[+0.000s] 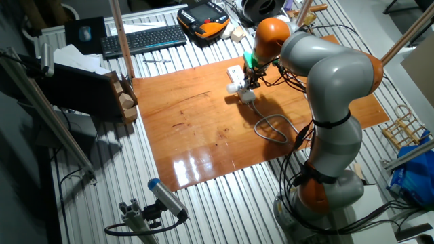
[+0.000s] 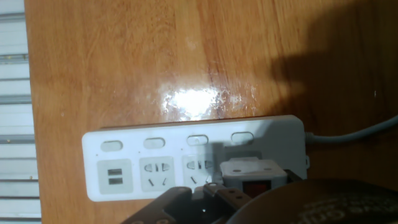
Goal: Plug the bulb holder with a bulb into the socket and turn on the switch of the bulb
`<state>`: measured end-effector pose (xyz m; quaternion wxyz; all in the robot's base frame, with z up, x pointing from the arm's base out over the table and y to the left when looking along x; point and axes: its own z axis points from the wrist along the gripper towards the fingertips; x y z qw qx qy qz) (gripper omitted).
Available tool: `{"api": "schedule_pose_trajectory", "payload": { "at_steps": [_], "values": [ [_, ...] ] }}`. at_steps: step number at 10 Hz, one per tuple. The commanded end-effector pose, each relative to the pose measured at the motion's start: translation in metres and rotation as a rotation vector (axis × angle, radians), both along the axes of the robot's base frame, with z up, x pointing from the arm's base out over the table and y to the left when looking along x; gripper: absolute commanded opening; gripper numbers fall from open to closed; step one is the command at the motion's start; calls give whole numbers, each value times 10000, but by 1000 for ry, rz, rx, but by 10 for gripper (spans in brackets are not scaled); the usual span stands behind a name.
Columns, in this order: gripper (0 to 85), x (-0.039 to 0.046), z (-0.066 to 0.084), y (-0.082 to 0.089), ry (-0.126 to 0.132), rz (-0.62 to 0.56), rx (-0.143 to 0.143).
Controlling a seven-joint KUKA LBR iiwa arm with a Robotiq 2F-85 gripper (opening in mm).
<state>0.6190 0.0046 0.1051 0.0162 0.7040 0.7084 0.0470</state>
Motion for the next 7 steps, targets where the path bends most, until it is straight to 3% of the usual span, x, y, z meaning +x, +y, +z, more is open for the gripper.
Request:
{"api": "schedule_pose_trajectory", "payload": {
  "at_steps": [1,7],
  "values": [
    [0,8,11,2,1,5,3],
    [0,13,4,21,2,19,2]
  ]
}}
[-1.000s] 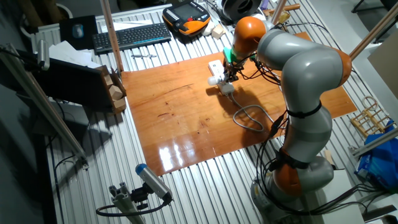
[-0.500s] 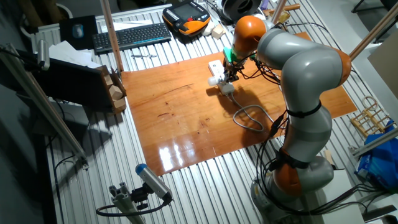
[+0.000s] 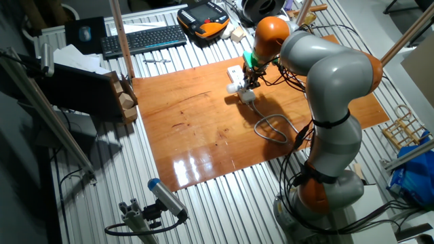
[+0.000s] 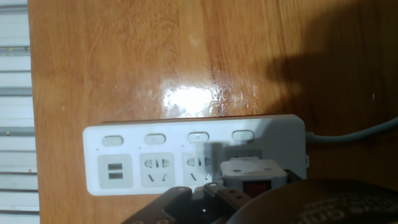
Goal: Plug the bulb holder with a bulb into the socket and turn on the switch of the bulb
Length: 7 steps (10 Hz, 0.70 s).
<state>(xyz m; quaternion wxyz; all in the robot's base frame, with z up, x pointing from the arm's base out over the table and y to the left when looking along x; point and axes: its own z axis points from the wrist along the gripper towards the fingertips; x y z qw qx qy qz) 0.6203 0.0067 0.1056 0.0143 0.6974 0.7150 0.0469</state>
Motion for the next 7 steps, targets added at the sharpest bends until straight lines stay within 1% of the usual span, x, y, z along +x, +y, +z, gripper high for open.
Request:
{"api": "schedule_pose_trajectory", "payload": {
  "at_steps": [1,6,7],
  "values": [
    [0,0,-5,0,1,0,1],
    [0,-6,0,-7,4,3,-1],
    [0,-10,15,-6,4,3,-6]
  ]
}}
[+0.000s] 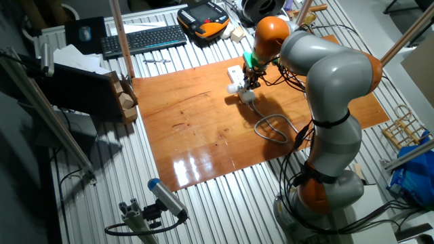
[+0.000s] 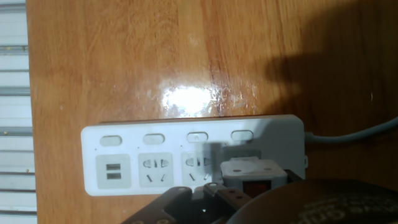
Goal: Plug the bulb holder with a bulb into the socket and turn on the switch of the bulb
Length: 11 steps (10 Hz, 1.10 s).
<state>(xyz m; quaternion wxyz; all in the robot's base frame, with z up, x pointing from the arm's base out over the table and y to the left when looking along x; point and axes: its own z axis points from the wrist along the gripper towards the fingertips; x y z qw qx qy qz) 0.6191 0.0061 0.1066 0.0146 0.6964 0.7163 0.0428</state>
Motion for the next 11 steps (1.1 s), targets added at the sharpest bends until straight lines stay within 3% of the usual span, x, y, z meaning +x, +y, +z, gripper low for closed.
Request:
{"api": "schedule_pose_trajectory", "payload": {
  "at_steps": [1,11],
  "values": [
    [0,3,3,0,-1,0,-1],
    [0,3,-51,4,-3,-20,11]
  ]
}}
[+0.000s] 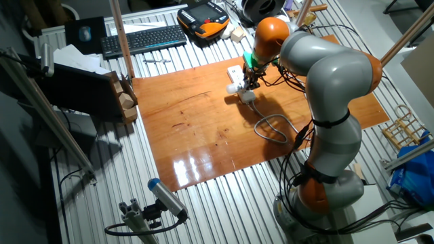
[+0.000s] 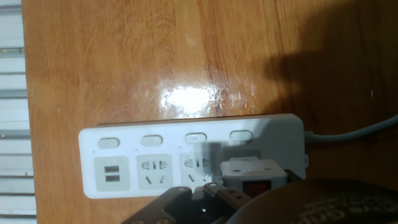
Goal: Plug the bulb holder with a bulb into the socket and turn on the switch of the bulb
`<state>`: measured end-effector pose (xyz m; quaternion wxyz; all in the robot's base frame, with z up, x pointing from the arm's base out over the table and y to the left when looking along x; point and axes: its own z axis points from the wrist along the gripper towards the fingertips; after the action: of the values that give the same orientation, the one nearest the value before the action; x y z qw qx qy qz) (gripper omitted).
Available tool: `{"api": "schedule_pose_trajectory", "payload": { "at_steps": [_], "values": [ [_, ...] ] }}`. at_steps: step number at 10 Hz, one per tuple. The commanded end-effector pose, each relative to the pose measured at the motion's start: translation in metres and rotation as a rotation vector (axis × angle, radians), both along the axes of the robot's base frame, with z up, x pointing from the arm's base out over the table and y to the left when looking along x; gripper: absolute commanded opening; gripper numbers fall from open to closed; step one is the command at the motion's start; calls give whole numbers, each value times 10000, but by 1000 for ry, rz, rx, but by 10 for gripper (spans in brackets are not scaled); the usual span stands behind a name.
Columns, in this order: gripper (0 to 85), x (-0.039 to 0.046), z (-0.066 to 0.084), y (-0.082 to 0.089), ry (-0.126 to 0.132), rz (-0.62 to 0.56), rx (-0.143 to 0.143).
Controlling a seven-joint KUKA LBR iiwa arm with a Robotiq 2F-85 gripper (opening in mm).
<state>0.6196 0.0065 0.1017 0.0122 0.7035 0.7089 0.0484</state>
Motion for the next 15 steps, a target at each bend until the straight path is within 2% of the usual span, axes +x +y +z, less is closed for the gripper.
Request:
{"api": "schedule_pose_trajectory", "payload": {
  "at_steps": [1,15],
  "values": [
    [0,-2,-11,2,-1,-2,1],
    [0,3,-137,5,2,-11,20]
  ]
}}
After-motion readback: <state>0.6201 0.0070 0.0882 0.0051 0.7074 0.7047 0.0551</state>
